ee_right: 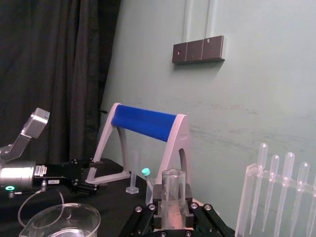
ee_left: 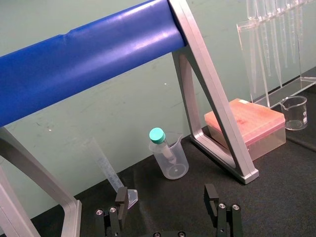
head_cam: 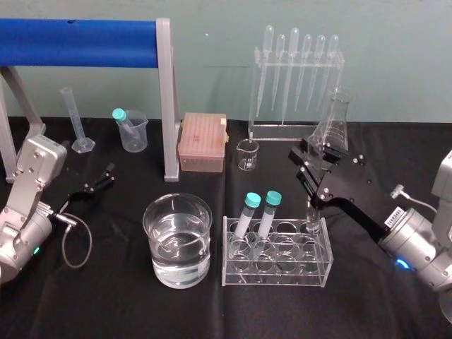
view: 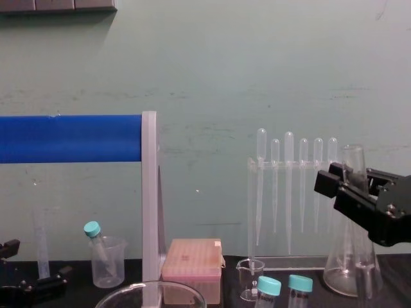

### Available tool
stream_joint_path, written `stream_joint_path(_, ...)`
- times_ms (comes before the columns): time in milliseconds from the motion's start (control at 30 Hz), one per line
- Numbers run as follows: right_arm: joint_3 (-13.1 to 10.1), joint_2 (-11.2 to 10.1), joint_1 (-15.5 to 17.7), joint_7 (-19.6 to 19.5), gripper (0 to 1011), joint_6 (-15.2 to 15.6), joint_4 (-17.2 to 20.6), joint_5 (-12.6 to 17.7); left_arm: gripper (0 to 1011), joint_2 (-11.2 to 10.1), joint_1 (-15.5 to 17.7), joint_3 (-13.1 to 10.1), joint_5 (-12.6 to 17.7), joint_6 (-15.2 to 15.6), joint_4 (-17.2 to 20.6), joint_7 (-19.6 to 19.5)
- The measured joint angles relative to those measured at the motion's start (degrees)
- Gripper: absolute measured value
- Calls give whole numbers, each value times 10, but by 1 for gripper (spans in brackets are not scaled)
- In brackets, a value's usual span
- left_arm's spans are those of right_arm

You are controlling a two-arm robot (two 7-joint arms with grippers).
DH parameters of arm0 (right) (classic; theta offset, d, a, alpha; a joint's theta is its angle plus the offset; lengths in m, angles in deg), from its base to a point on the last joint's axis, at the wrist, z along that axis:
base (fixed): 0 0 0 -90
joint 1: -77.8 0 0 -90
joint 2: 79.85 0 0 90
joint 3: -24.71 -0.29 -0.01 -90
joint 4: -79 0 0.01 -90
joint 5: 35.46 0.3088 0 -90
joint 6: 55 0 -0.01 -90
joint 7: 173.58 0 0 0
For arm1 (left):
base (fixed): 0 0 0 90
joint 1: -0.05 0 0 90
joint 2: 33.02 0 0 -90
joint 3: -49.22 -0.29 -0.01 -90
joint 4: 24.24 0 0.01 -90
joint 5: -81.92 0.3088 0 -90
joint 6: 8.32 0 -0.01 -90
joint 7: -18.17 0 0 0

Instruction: Hold the test tube with one hand and immerse one end into the beaker, then return it to the test tube rack.

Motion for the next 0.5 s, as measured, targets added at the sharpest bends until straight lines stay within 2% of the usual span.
stream_joint_path(500,11,4,-15,15,222,-1,-27,10,1000,0,0,0,0,0,0,0)
